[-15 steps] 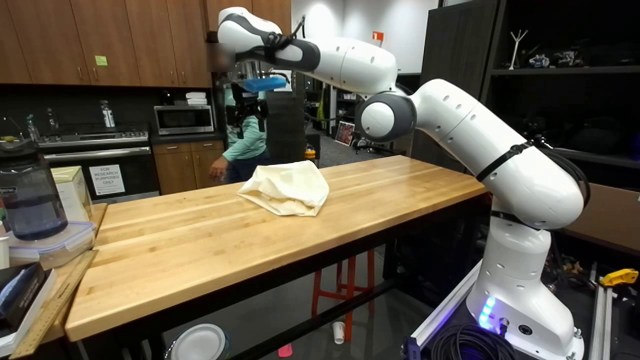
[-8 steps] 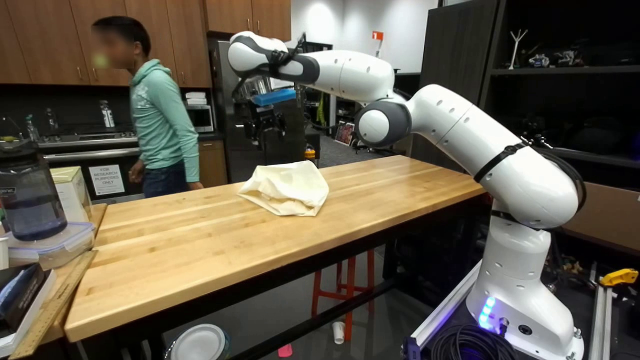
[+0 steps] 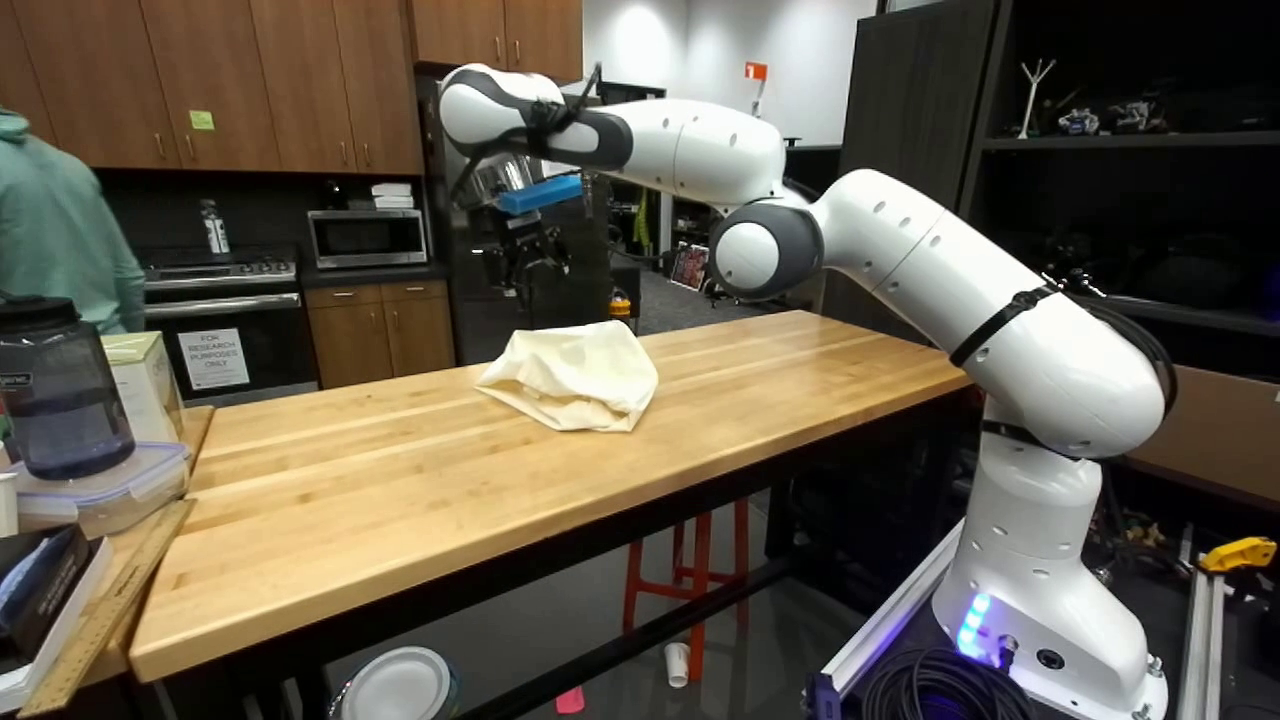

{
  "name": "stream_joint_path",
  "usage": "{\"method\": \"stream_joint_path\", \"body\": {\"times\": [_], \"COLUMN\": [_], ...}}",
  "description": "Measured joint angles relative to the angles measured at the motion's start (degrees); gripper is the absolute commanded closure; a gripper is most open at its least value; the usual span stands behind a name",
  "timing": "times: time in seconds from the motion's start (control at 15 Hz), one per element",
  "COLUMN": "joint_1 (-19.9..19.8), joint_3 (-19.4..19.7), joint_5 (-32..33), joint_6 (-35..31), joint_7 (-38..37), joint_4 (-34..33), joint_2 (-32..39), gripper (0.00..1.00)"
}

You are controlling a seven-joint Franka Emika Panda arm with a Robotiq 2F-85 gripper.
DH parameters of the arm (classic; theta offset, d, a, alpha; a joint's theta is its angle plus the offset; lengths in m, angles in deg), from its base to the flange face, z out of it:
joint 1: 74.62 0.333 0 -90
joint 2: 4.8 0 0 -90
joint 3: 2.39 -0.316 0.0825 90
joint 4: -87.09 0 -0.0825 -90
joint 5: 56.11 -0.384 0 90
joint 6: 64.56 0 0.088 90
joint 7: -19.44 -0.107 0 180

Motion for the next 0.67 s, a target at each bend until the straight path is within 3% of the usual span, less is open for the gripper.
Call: {"method": "stream_joint_path", "body": {"times": [0.67], "joint_1": [5.8], "joint_3": [-0.1], "joint_5": [4.1], "joint_6": [-0.4], "joint_7": [12.0], "joint_4": [-0.1], "joint_2": [-0.3], "gripper": [0.0]}}
